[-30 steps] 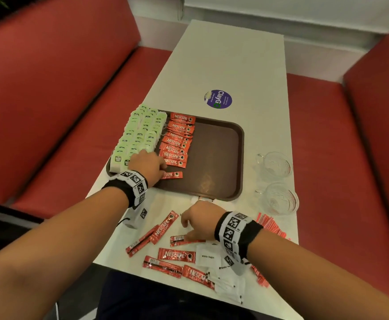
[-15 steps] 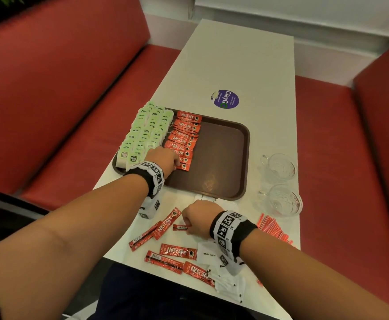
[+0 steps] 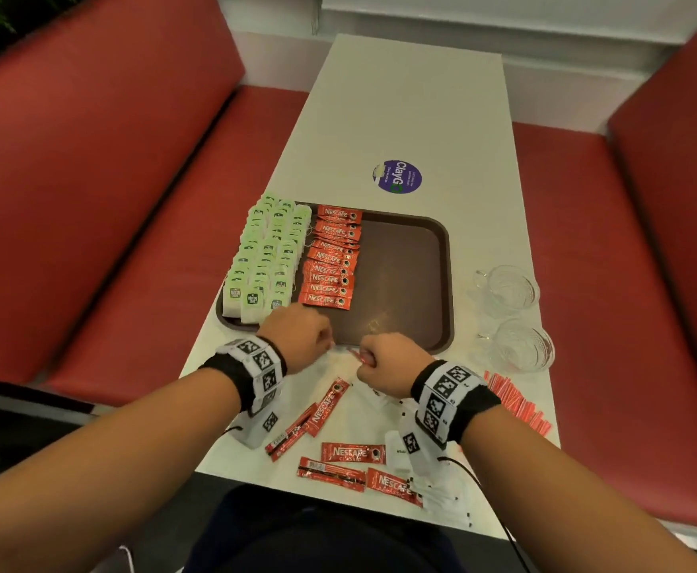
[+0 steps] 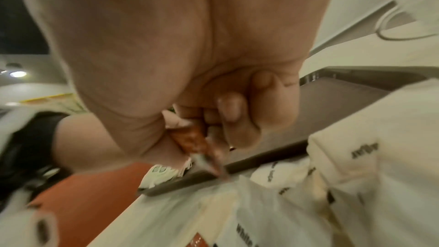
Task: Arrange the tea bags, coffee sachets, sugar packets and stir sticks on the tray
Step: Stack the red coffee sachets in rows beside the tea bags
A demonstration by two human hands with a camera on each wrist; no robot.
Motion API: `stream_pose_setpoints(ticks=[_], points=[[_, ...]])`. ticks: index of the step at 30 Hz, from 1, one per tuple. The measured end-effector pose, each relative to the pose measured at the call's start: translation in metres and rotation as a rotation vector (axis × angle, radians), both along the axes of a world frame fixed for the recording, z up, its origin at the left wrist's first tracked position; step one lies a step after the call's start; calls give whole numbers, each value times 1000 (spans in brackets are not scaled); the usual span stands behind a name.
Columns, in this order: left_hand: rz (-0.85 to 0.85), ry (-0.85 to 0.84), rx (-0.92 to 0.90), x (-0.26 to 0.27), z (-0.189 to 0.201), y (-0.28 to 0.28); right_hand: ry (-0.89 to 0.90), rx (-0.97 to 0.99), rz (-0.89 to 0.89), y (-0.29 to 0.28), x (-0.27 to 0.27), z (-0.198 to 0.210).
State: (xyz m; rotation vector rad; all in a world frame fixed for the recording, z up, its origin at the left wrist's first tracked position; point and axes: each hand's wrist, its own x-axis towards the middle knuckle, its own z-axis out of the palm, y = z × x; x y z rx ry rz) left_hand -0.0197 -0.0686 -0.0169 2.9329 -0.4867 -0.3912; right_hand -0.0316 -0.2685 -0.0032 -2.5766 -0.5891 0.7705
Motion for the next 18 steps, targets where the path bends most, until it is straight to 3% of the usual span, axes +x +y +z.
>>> stream_pose_setpoints(ticks=[4,8,14,18], points=[[-124,152,165,-24,-8,-4,53,58,-180,-3,-13,2],[-111,238,271,-36,-16,-19,39,106,-363,-3,-28,-1],[-156,236,168,-27,-19,-27,84,207,-553,6,-41,-7],[-286,141,-1,-14,-8,-21,28,192,-508,13,-40,-5]])
